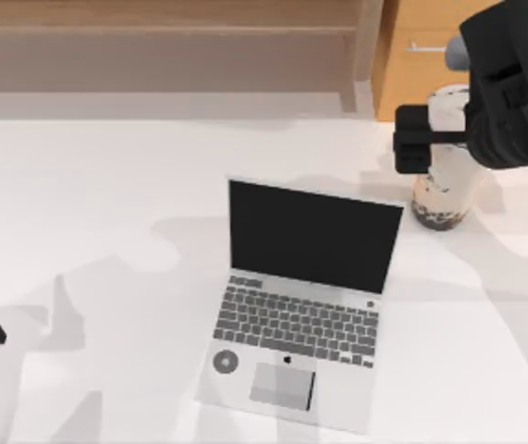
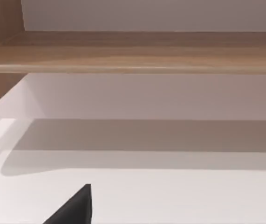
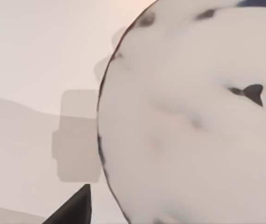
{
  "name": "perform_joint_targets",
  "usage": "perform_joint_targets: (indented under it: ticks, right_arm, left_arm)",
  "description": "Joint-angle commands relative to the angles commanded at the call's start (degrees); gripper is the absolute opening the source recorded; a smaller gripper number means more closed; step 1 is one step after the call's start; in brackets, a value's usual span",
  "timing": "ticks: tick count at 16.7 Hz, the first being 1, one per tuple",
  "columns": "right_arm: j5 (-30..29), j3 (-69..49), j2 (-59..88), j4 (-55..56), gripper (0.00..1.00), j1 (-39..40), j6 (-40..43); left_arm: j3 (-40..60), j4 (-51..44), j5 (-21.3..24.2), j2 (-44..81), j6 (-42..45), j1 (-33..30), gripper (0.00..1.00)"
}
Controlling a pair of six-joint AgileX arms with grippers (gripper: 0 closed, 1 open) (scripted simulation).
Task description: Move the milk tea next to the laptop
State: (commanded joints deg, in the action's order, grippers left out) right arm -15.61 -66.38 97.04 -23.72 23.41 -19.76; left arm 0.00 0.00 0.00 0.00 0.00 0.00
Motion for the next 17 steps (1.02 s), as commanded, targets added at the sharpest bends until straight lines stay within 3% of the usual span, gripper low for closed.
perform_joint_targets:
  ticks: [4,9,17]
  right_arm:
    - [0.94,-0.3,7.02,7.09,1.0,-1.75,1.4]
    - [1.1,-0.34,8.01,8.1,1.0,-2.04,1.63]
    - [1.1,-0.34,8.01,8.1,0.4,-2.04,1.63]
  left_arm:
    - [0.0,0.0,0.0,0.0,0.0,0.0,1.0]
    - [0.0,0.0,0.0,0.0,0.0,0.0,1.0]
    - [0.0,0.0,0.0,0.0,0.0,0.0,1.0]
